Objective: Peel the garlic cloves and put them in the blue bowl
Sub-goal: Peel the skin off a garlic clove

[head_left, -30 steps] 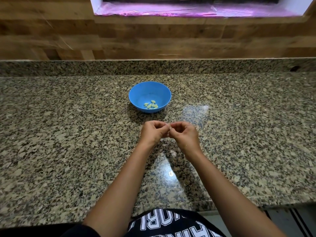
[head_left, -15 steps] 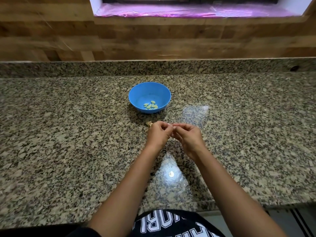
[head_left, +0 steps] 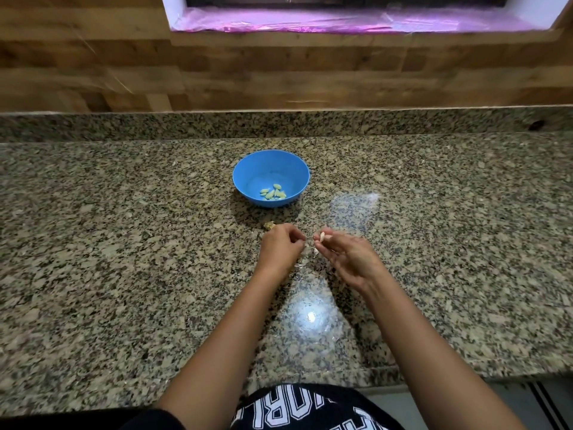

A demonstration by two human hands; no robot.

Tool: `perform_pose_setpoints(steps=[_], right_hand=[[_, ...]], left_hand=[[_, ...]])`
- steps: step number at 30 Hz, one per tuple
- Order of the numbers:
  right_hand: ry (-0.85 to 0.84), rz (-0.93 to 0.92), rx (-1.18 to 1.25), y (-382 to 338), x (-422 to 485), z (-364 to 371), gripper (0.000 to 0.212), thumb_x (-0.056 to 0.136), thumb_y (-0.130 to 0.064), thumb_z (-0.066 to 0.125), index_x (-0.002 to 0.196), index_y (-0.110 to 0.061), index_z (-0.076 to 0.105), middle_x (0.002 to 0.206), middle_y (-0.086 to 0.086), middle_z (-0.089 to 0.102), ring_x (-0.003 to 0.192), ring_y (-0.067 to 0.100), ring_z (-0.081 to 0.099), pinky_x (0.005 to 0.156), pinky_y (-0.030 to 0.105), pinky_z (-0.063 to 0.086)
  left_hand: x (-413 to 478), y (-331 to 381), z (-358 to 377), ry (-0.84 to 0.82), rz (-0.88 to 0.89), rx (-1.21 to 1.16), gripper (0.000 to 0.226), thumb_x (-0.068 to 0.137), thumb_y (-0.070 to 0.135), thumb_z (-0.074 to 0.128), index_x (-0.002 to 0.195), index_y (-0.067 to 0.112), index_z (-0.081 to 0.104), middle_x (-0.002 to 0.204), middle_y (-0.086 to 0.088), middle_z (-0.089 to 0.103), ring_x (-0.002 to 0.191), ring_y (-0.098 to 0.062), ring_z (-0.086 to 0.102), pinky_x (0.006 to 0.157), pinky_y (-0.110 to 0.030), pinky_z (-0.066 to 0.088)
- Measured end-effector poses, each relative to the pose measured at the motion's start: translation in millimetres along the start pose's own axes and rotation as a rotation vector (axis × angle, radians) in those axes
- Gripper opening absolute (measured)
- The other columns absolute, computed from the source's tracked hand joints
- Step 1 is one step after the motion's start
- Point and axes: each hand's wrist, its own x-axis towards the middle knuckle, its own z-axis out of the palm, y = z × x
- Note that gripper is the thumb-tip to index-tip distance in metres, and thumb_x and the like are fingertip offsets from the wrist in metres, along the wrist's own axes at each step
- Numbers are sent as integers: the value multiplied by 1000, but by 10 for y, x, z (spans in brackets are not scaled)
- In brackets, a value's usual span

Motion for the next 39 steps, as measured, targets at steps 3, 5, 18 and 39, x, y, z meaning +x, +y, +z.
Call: perform_pose_setpoints(steps=[3, 5, 18, 39], right_hand=[[0, -8, -44, 1, 34, 2, 20, 86, 12, 51, 103, 8, 60, 97, 20, 63, 82, 23, 64, 76, 29, 57], [-7, -41, -83, 7, 48, 15, 17, 85, 13, 52, 98, 7, 61, 94, 19, 65, 82, 22, 65, 79, 30, 56], [72, -349, -376, 102, 82, 82, 24, 77, 10, 67, 82, -7, 50, 82, 14, 61, 77, 25, 62, 78, 35, 55], [33, -279, -465, 174, 63, 134, 21, 82, 9, 60, 92, -8, 54, 86, 7, 58, 79, 16, 60, 68, 22, 52]], left_hand=[[27, 41, -7, -28, -10, -66, 16, 89, 12, 57, 101, 14, 69, 88, 4, 64, 75, -12, 62, 65, -26, 53], [42, 71, -3, -89, -60, -237, 15, 89, 14, 60, 100, 13, 69, 87, 3, 66, 70, -10, 61, 58, -21, 49], [61, 88, -4, -139, -238, -689, 5, 84, -1, 64, 88, -4, 65, 78, -10, 65, 67, -14, 60, 57, -14, 52], [-25, 42, -62, -218, -451, -872, 11, 93, 5, 54, 89, -2, 62, 74, -9, 63, 65, -14, 59, 64, -21, 52]])
